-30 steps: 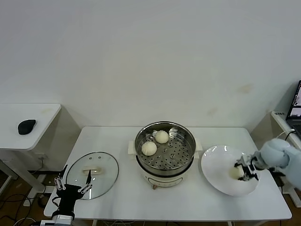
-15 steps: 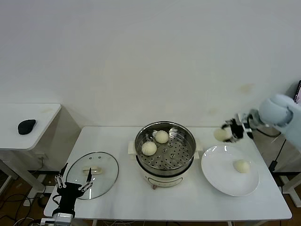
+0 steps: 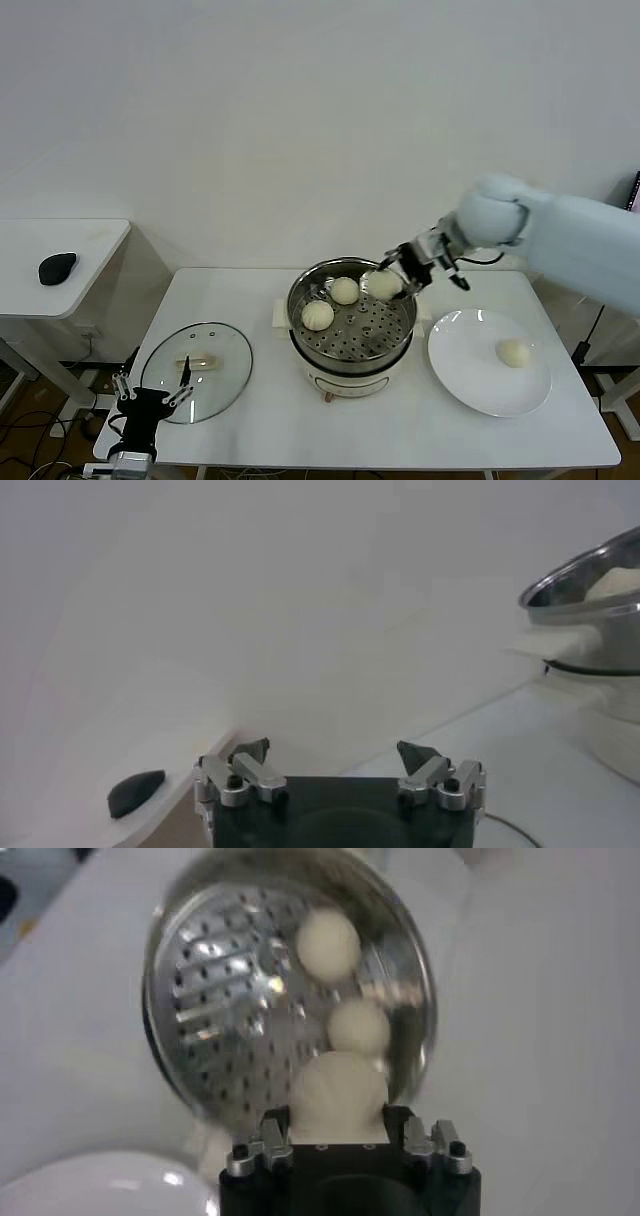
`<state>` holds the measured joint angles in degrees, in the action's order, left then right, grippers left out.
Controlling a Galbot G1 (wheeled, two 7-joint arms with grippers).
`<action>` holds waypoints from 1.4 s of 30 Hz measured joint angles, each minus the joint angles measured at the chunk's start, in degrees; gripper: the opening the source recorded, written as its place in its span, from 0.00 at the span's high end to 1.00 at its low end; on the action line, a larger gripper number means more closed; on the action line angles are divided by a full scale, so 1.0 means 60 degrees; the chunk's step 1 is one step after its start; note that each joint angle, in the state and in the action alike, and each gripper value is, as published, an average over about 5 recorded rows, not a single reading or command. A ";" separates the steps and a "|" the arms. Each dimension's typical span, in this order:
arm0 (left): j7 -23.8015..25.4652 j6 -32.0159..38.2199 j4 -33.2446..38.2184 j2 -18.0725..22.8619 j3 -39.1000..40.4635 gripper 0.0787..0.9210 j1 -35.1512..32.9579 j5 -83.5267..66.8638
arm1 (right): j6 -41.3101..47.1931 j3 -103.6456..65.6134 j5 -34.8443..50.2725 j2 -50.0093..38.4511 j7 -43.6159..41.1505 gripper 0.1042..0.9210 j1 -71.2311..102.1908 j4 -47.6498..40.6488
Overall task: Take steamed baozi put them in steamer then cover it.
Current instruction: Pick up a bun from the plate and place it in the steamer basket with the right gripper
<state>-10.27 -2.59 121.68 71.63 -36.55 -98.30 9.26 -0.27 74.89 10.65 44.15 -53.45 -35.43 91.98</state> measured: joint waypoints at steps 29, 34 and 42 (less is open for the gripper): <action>-0.0023 0.0004 0.0083 0.0310 0.0013 0.12 0.0001 0.0040 | -0.3746 0.1126 -0.2954 0.1937 0.0163 0.40 0.0319 -0.0161; -0.0029 0.0011 0.0047 0.0337 0.0048 0.12 0.0016 0.0041 | -0.3949 0.1148 -0.3171 0.1958 0.0174 0.38 0.0409 -0.0165; -0.0026 0.0007 0.0067 0.0317 0.0047 0.12 0.0034 0.0044 | -0.4098 0.1070 -0.3291 0.1882 0.0283 0.15 0.0351 -0.0124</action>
<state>-10.43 -2.54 122.08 73.53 -36.27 -98.09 9.52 -24.86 81.31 -9.09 55.44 -51.76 -33.32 91.23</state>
